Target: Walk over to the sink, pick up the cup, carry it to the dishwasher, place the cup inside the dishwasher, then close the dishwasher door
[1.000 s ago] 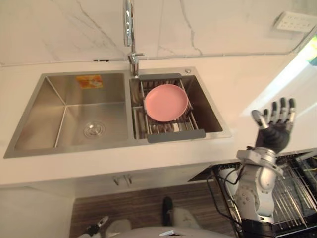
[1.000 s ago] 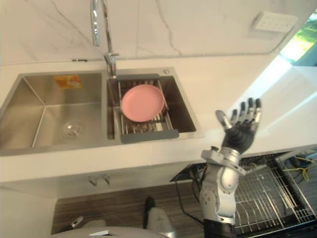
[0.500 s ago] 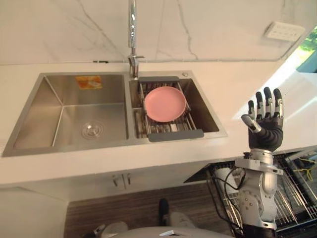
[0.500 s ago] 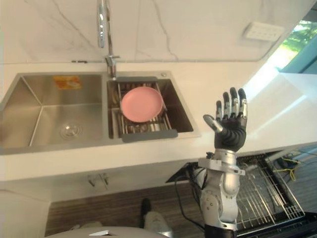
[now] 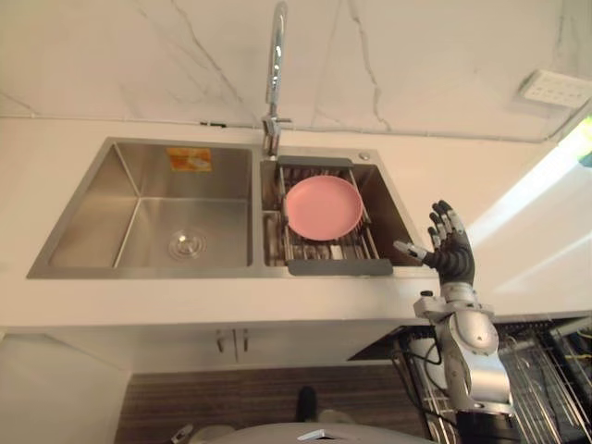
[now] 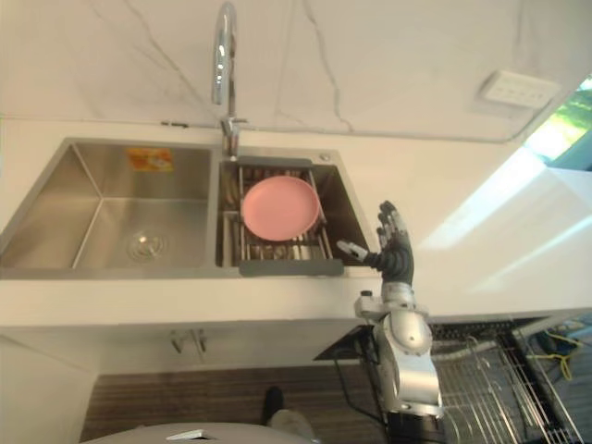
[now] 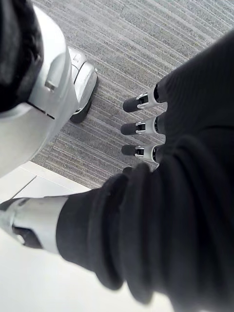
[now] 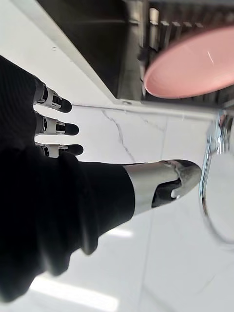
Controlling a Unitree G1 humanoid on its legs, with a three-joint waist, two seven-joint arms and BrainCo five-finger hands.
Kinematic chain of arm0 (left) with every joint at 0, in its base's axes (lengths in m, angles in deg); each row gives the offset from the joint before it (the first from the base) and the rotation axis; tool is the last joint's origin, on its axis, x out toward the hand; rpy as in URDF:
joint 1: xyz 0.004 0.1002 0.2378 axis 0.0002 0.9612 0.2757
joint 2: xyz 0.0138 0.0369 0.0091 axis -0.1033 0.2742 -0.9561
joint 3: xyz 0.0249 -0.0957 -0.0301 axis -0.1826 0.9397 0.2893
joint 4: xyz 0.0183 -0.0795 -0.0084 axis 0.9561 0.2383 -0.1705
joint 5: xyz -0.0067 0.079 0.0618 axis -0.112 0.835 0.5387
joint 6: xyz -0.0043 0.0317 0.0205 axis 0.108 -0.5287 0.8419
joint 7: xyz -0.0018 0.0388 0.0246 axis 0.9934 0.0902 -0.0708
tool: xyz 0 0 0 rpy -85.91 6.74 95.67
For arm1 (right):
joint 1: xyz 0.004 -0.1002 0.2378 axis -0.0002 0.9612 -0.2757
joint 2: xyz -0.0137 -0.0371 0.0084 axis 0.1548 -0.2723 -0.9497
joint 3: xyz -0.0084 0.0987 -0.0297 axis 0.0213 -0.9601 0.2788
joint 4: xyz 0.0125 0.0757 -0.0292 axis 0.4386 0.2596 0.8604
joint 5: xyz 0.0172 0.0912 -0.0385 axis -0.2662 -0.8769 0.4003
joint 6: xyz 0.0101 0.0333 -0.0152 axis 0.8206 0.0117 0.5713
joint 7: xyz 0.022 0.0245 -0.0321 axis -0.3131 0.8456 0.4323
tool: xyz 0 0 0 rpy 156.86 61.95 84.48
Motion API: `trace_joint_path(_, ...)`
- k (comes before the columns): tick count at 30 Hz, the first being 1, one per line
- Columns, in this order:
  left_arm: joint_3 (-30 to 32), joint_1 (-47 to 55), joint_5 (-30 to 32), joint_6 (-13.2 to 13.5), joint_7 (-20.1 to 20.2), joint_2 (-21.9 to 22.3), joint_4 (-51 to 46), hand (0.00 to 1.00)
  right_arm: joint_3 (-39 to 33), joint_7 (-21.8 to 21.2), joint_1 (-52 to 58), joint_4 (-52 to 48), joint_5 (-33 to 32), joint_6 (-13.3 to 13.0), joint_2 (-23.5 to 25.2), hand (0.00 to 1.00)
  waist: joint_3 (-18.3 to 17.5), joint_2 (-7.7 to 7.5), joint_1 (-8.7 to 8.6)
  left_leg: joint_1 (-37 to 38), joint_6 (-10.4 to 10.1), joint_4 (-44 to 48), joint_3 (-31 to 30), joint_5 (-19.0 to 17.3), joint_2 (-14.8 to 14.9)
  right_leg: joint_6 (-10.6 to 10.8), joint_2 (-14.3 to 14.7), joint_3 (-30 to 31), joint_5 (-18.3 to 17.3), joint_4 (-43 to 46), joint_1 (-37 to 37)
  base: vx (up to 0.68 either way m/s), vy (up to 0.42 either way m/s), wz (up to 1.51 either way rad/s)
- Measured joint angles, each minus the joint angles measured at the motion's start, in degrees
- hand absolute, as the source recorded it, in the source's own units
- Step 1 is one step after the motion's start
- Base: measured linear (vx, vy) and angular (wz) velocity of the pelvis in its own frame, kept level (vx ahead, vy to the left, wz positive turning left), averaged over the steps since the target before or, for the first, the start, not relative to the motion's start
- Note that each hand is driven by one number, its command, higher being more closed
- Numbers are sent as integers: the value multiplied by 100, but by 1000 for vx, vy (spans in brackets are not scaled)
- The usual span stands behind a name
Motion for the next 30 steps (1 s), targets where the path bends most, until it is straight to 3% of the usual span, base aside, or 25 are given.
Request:
trace_joint_path(4,-31,1,9,-23,16,-29,-19,0,68,112,-764,385,905,503,-582,0,-66,-24,74,-3,-51,-16,-116,35,36,2,0,-228,2,-107,134,19,-23,25)
trace_joint_path(8,-21,37,21,-65,76,-30,-23,0,167,69,-1099,553,1701,631,-771,0,-81,-47,191,-15,-105,-28,-135,82,50,5,-16,-340,-3,-110,173,0,-17,17)
trace_joint_path(12,-10,71,23,-143,124,-48,-22,0,534,-155,-1220,897,2741,579,-856,0,-108,-88,190,-24,-116,-108,-169,153,46,9,-50,-450,-8,-111,189,-25,-11,13)
trace_joint_path(17,4,67,20,-151,124,-88,-32,0,1386,-435,-1337,1604,4254,147,-1254,0,-172,-184,281,-119,-129,-142,-284,230,49,-7,-78,-626,-25,-114,180,-22,-15,16)
trace_joint_path(20,-24,71,13,-192,122,-122,-94,0,1672,-659,-1603,2034,4697,-73,-1349,0,-186,-206,301,-139,-153,-262,-395,340,42,-5,-116,-780,-26,-115,181,-12,-17,24)
trace_joint_path(24,-39,79,5,-251,120,-128,-194,0,1927,-887,-1759,2360,4976,-58,-1568,0,-188,-213,382,-211,-178,-304,-382,428,52,0,-181,-954,-26,-116,190,-13,1,27)
trace_joint_path(30,-43,195,-72,-271,118,-136,-238,0,2109,-751,-1932,2769,5815,-72,-1573,0,-198,-228,453,-221,-185,-303,-393,453,44,5,-195,-980,-18,-118,196,-6,5,2)
